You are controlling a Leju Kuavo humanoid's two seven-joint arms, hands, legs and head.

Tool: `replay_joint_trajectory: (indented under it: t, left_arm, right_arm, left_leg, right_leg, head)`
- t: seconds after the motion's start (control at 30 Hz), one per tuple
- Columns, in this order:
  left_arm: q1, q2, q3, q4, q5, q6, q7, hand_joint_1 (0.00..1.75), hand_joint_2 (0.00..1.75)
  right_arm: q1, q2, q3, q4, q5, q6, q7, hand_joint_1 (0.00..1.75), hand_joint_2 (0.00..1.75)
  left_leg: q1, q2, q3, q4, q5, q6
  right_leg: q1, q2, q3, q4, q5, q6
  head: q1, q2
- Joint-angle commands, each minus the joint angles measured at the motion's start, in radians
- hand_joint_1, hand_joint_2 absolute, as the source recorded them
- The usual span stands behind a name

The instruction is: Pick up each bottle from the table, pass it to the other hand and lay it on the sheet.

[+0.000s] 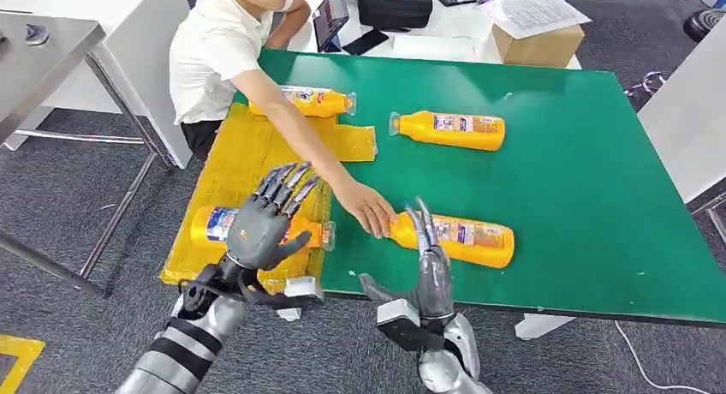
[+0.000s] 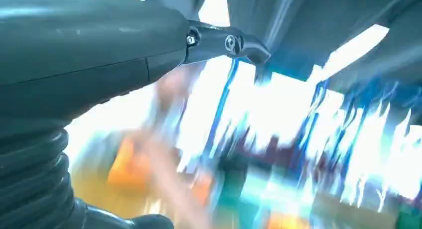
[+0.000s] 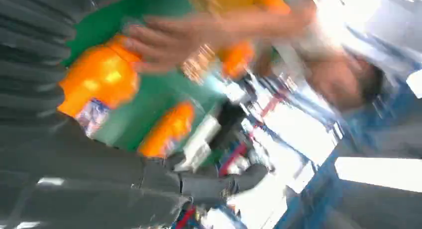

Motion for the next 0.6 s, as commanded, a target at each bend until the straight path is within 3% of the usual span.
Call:
replay_joint_trajectory:
  t: [0.03,0.1,0.13,0.2,0.3,0.4,0.6]
  left_arm:
    - [0.210,-0.194,0.090,-0.227,-0.066,0.008,-0.142,0.00,1.75]
    - [0.203,-0.180,0.059,-0.202,-0.029,0.008,-0.103,0.00,1.75]
    - [0.212,-0.188,0.105,-0.211,-0.069,0.008,-0.142,0.00,1.75]
    - [0.215,-0.174,0.114,-0.210,-0.136,0.008,-0.142,0.00,1.75]
    - [0.195,-0.169,0.083,-0.159,-0.053,0.008,-0.142,0.00,1.75]
    - [0.192,-0.184,0.085,-0.169,-0.061,0.008,-0.142,0.00,1.75]
    - [0.186,-0.167,0.055,-0.156,0.049,0.008,-0.118,0.00,1.75]
  right_arm:
    - [-0.159,-0.119,-0.030,0.344,0.382,-0.069,0.201,0.00,1.75]
    - [-0.166,-0.141,-0.048,0.337,0.432,-0.058,0.247,0.00,1.75]
    - [-0.182,-0.150,-0.054,0.345,0.480,-0.039,0.280,0.00,1.75]
    - [-0.222,-0.144,-0.089,0.352,0.383,0.068,0.219,0.00,1.75]
    - [-0.306,-0.160,-0.070,0.407,0.476,0.100,0.293,0.00,1.75]
    - [-0.336,-0.175,-0.042,0.412,0.573,0.071,0.339,0.00,1.75]
    - [-0.281,-0.193,-0.032,0.319,0.669,0.047,0.410,0.00,1.75]
  left_leg:
    - [-0.001,-0.001,0.003,-0.001,-0.001,0.000]
    - [-0.001,0.001,0.001,-0.001,-0.001,0.000]
    - [-0.001,0.001,0.003,-0.001,-0.001,-0.001]
    - [-0.002,-0.002,0.001,0.000,0.000,-0.001]
    - [-0.002,0.002,0.003,0.000,-0.001,-0.001]
    - [-0.002,-0.001,0.000,0.000,0.001,0.000]
    - [-0.001,-0.001,0.004,0.000,0.000,0.000]
  right_leg:
    - [-0.001,0.000,0.004,-0.002,-0.001,0.000]
    - [-0.001,0.001,0.001,-0.002,0.000,0.000]
    - [-0.001,0.002,0.003,-0.002,0.000,-0.001]
    - [-0.002,0.000,0.002,-0.001,0.000,-0.001]
    - [-0.001,0.004,0.002,-0.001,0.001,-0.001]
    - [-0.002,0.001,0.000,0.000,0.001,0.001]
    - [-0.001,0.000,0.004,-0.001,0.000,0.000]
  head:
    - [0.001,0.000]
    - [0.000,0.000]
    - [0.000,0.000]
    - [0.001,0.000]
    - [0.000,0.000]
    - [0.000,0.000]
    - [0.000,0.000]
